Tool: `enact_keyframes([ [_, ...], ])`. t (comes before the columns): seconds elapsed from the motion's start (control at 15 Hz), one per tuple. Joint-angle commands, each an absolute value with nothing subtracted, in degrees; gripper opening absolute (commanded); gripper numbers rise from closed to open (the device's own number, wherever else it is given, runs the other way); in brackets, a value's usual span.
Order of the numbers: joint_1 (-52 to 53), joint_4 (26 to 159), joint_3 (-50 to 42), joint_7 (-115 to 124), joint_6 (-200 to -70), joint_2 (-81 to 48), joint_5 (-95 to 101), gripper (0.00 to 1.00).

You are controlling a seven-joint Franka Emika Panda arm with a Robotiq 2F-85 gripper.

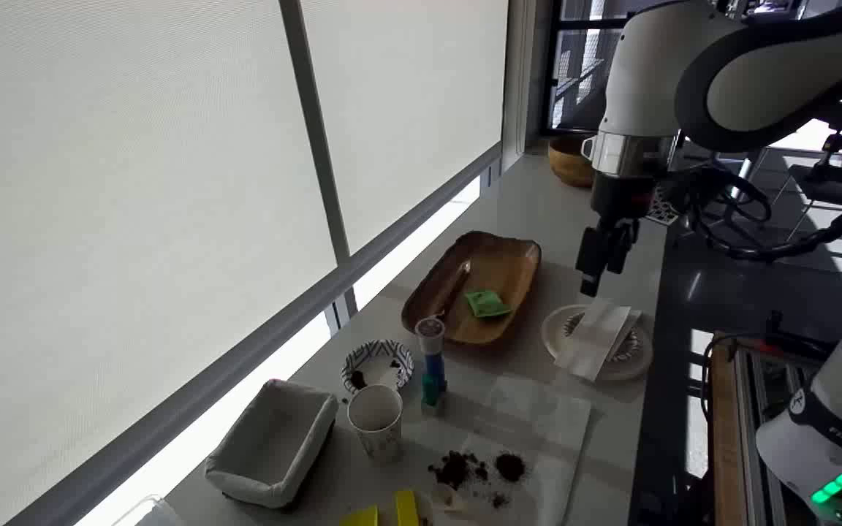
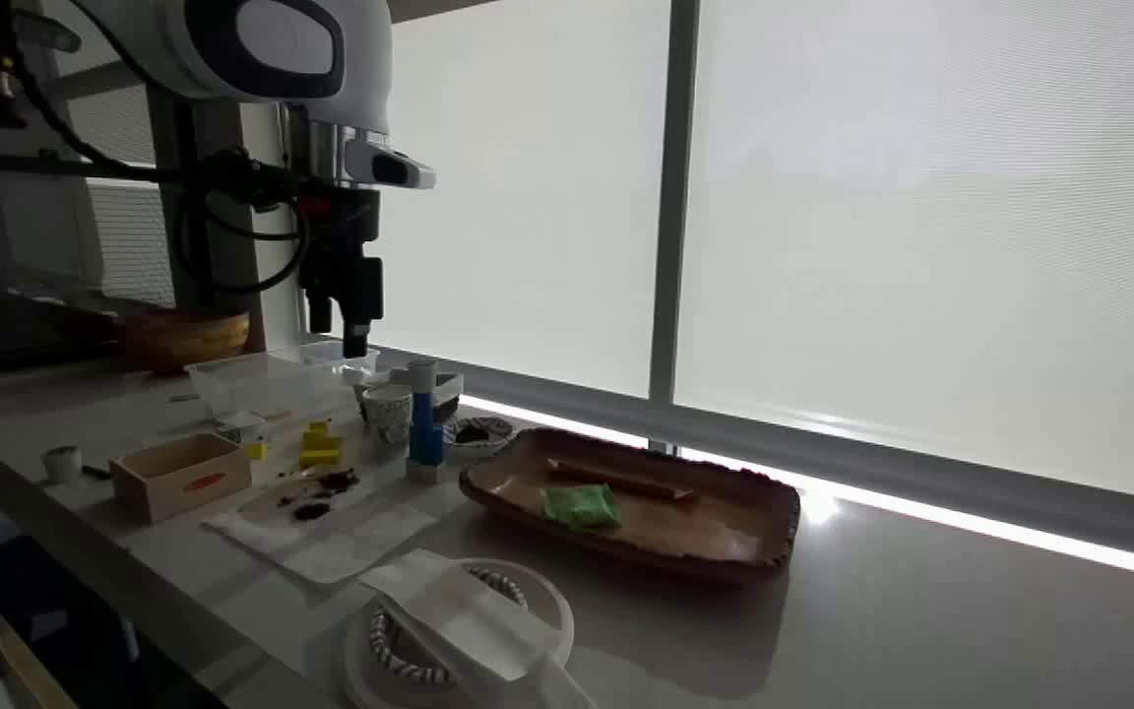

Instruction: Remove the coffee pod from the stacked blocks then place one blue block on top of the coffee pod.

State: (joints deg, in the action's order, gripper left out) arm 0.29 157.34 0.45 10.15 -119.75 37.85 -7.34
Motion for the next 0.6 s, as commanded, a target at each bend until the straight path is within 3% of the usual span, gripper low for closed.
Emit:
enact_keyframes([
  [0.0,-0.22,157.25,0.91,9.87,-119.58,37.85,-7.65,1.0],
  [0.53,1.03,155.7,1.48,9.26,-120.51,34.61,-8.27,1.0],
])
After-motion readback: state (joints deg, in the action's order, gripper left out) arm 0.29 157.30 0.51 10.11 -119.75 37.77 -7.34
